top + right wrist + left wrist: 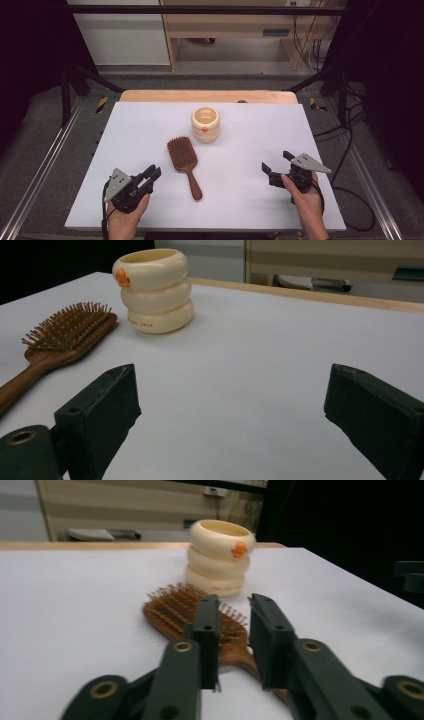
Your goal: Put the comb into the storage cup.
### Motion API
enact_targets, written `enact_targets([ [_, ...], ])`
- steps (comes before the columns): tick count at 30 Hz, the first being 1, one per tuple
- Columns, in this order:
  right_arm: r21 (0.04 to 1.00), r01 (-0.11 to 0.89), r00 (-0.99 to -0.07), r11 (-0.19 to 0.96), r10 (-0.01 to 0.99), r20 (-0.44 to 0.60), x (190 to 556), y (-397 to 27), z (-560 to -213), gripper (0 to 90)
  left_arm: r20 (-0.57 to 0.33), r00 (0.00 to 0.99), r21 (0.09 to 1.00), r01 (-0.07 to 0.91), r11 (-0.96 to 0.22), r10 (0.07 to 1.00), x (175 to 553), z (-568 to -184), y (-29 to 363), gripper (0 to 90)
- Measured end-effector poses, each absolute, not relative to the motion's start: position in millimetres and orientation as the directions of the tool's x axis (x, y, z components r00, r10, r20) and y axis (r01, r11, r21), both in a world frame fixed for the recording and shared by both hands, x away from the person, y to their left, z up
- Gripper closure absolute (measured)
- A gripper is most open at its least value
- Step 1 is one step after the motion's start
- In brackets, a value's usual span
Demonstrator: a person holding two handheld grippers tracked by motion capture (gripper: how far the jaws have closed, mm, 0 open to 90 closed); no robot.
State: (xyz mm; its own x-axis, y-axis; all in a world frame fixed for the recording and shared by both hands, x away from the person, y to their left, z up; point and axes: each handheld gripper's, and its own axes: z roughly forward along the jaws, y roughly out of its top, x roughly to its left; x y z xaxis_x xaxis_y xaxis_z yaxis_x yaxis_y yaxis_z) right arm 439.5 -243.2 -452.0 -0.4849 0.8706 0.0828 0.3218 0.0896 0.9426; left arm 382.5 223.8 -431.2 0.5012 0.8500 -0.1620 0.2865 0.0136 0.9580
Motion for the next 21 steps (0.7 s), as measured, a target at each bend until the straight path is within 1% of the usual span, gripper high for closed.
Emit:
enact_targets([
  [1, 0.942, 0.323, -0.488, 0.094, 0.869, 0.081, 439.9, -242.5, -452.3, 7.7, -0.166, 0.528, 0.952, 0.306, -0.004, 0.833, 383.6, -432.5, 215.0, 80.3],
  [2, 0.942, 0.323, -0.488, 0.094, 0.869, 0.081, 439.9, -242.5, -452.3, 7.7, -0.166, 0.528, 0.952, 0.306, -0.004, 0.833, 383.6, -432.5, 215.0, 82.7],
  [3, 0.942, 0.322, -0.491, 0.096, 0.868, 0.079, 440.4, -241.7, -452.4, 7.7, -0.156, 0.541, 0.949, 0.315, -0.027, 0.827, 384.3, -432.9, 209.9, 82.7],
  [5, 0.940, 0.325, -0.495, 0.100, 0.865, 0.079, 441.4, -240.2, -452.9, 7.7, -0.147, 0.569, 0.941, 0.333, -0.063, 0.809, 386.3, -433.6, 199.7, 88.1],
  [7, 0.939, 0.327, -0.497, 0.105, 0.864, 0.077, 442.6, -238.9, -453.4, 7.7, -0.159, 0.595, 0.926, 0.367, -0.091, 0.788, 391.1, -435.1, 188.8, 89.8],
  [10, 0.937, 0.331, -0.497, 0.111, 0.865, 0.073, 442.0, -237.5, -454.2, 7.7, -0.148, 0.632, 0.902, 0.402, -0.158, 0.761, 401.0, -438.9, 169.1, 89.9],
  [15, 0.937, 0.328, -0.500, 0.117, 0.864, 0.067, 439.2, -237.5, -454.2, 7.7, -0.153, 0.665, 0.877, 0.432, -0.209, 0.731, 407.0, -448.4, 141.4, 90.0],
  [21, 0.936, 0.331, -0.497, 0.116, 0.865, 0.068, 440.2, -238.0, -454.3, 7.7, -0.139, 0.692, 0.844, 0.457, -0.281, 0.708, 401.9, -462.8, 128.8, 90.0],
])
